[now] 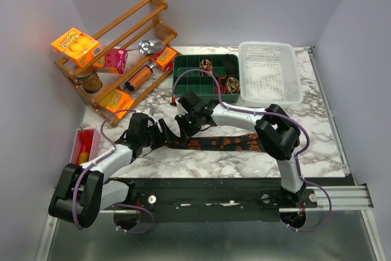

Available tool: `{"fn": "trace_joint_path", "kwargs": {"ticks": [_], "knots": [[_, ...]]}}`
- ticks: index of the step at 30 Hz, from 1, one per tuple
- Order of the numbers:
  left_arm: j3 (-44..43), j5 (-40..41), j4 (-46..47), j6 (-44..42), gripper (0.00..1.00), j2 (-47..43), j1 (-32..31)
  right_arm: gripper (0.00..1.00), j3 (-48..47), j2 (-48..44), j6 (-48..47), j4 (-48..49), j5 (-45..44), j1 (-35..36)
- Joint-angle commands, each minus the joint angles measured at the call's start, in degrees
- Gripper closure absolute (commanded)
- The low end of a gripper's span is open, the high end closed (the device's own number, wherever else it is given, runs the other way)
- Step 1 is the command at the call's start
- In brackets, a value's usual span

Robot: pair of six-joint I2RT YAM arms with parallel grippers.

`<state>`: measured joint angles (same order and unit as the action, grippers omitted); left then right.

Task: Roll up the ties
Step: Roll the tie at the center of the board.

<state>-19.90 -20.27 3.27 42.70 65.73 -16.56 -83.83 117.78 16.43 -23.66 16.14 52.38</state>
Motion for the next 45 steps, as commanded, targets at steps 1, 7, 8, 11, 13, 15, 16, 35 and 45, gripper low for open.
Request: {"fn": "trace_joint_path", "kwargs": {"ticks": [1,7,8,11,13,15,16,35,45], "knots": [[1.97,-0.20,3.50,-0.16,0.28,0.97,0.30,0.99,0.34,0.61,-0.96,-1.39,-2.52,-0.35],[4.43,-1.61,8.85,1.33,0.34,2.55,0.30,0.99,0.34,-1.49,-1.22,-1.30,-3.22,-0.44],[4.95,-1.61,9.56,1.68,0.36,2.82,0.30,0.99,0.34,-1.50,-1.31,-1.39,-3.31,-0.52],[6.18,-2.05,12.81,2.82,0.44,3.78,0.30,0.99,1.04,-1.06,-1.40,-1.30,-3.57,-0.61],[6.71,-2.23,15.09,3.53,0.47,4.40,0.30,0.99,1.65,-1.06,-1.31,-1.04,-3.31,-0.61],[7.24,-2.31,16.76,4.14,0.53,5.01,0.30,0.99,2.09,-0.97,-0.96,-0.43,-3.31,-0.61],[7.33,-2.40,17.03,4.24,0.55,5.19,0.30,0.99,2.18,-1.06,-0.87,-0.25,-3.14,-0.70],[-2.76,3.75,-3.18,-3.32,0.90,-0.61,0.38,0.99,3.06,-4.84,-0.87,0.02,-3.13,-0.70],[-9.28,8.05,-14.25,-7.01,0.92,-1.40,-0.32,0.99,-0.01,-1.67,-0.08,0.54,0.47,-0.79]]}}
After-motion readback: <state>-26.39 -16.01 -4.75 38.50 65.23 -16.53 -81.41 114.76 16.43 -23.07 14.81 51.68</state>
